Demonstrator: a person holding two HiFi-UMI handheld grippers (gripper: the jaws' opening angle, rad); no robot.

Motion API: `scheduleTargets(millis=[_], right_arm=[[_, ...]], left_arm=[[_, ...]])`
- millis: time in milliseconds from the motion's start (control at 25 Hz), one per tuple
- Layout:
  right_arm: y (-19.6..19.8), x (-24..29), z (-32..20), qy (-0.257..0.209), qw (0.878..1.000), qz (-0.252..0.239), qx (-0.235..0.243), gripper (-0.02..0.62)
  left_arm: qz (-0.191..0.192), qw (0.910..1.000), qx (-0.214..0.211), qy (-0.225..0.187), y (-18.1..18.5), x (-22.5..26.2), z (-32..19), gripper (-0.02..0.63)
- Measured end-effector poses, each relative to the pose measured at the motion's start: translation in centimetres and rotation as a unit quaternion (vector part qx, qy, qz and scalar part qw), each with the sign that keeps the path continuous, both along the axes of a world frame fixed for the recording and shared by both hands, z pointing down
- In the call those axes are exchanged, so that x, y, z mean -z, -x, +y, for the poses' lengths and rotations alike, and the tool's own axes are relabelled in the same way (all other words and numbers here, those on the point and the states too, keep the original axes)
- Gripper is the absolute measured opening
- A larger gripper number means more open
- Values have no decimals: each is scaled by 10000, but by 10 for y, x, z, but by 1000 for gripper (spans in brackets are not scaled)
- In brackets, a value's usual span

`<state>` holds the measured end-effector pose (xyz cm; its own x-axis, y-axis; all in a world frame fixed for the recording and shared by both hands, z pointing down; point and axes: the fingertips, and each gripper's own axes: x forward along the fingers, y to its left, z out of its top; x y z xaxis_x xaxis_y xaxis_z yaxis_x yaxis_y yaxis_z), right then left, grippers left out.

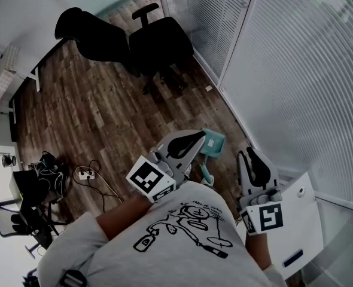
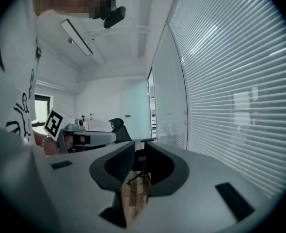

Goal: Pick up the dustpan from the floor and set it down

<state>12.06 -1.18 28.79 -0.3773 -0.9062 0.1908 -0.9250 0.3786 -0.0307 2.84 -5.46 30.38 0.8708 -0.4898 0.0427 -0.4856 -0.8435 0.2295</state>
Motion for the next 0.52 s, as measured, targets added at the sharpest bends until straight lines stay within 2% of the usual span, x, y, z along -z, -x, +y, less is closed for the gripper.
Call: scheduleTargets(millis=[520], right_arm=[[-5, -9, -13, 55, 10000, 0, -37, 66]], left_arm=[[1, 10000, -22, 62, -4, -5, -11, 2]])
